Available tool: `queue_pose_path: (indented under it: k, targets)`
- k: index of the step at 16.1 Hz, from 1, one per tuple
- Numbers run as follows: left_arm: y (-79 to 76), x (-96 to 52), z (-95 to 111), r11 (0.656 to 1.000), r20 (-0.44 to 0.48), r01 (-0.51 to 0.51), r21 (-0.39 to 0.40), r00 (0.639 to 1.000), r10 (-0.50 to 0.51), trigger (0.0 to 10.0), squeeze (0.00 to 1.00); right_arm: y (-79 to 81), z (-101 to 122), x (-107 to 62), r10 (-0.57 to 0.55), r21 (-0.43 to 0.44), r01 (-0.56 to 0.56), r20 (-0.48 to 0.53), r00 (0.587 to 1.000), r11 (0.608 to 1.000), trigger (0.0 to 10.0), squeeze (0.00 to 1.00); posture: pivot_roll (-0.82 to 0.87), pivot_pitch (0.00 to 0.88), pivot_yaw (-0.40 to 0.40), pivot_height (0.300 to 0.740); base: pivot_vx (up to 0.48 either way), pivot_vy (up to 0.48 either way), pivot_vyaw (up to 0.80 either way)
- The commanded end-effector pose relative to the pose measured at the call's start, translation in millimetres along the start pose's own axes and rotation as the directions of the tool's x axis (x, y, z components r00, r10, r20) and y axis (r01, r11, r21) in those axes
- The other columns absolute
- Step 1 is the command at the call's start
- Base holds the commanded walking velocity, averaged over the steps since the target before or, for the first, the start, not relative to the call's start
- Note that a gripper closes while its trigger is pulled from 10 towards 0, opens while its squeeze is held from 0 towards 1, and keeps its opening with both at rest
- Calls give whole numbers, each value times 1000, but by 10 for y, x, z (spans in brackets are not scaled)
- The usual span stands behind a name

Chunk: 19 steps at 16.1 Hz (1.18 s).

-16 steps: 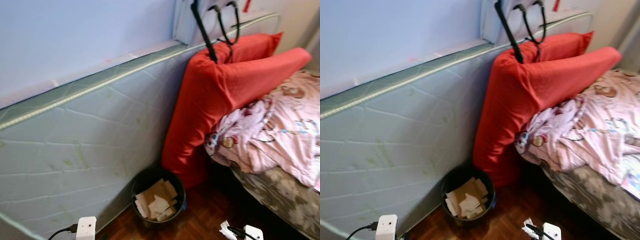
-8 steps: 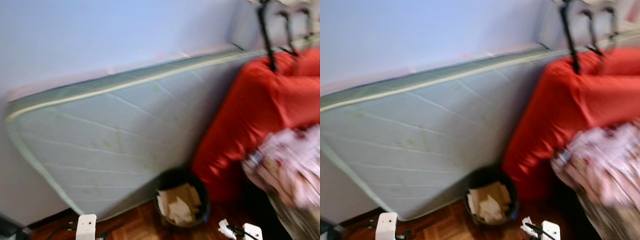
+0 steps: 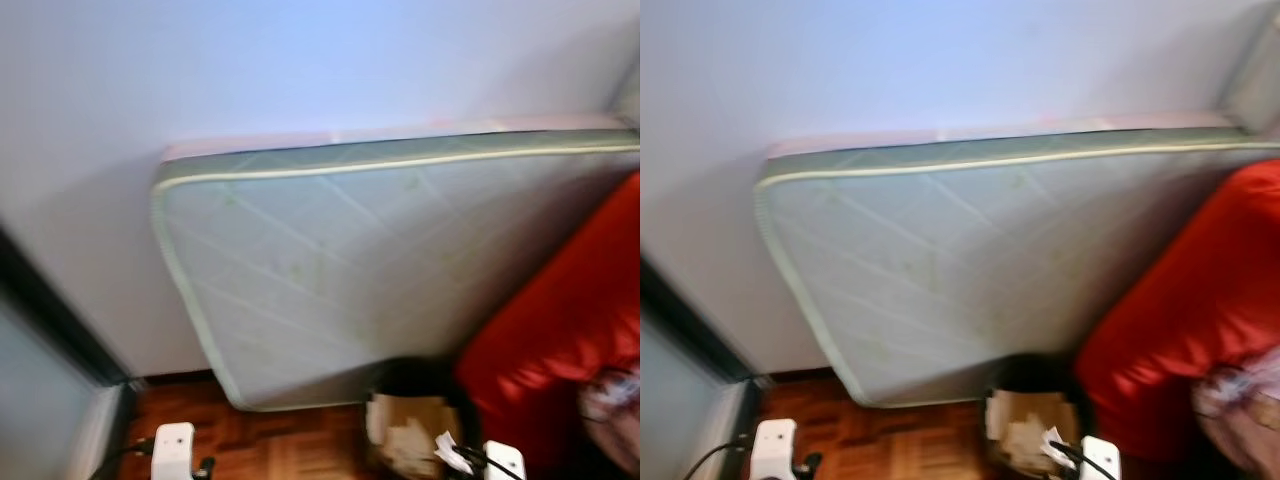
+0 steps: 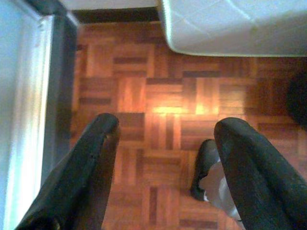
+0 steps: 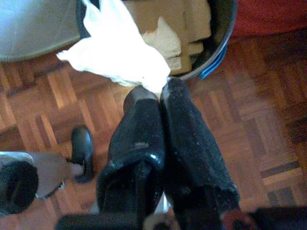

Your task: Clean up the room

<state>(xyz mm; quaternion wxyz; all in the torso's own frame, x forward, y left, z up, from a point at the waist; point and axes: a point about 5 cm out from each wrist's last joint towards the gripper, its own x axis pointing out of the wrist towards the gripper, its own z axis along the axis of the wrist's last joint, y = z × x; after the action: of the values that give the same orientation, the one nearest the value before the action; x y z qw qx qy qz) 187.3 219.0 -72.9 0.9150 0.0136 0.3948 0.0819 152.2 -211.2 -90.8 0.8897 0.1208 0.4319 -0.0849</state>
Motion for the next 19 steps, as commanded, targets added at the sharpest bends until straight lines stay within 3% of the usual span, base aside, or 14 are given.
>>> queue_pose_path:
  k: [1, 10, 14, 19]
  targets:
    - [21, -13, -49, 1000, -16, -9, 6, 1000, 9, 10000, 0, -9, -58, -14, -8, 14, 8, -19, 1000, 1000, 10000, 0, 75, 0, -23, 713, 0, 0, 0]
    - [24, -10, -30, 1000, -7, -7, -5, 1000, 7, 10000, 0, -9, -57, -13, -13, 10, 13, -20, 1000, 1000, 10000, 0, 76, 0, -24, 713, 0, 0, 0]
    - [18, -11, -35, 1000, -7, -4, -6, 1000, 4, 10000, 0, -13, -49, -12, -7, -20, 7, -21, 1000, 1000, 10000, 0, 76, 0, -26, 713, 253, 0, 0]
    - [17, -12, -35, 1000, -5, -3, -13, 1000, 2, 10000, 0, -17, -50, -13, -17, 9, 17, -16, 1000, 1000, 10000, 0, 76, 0, -28, 713, 306, 0, 0]
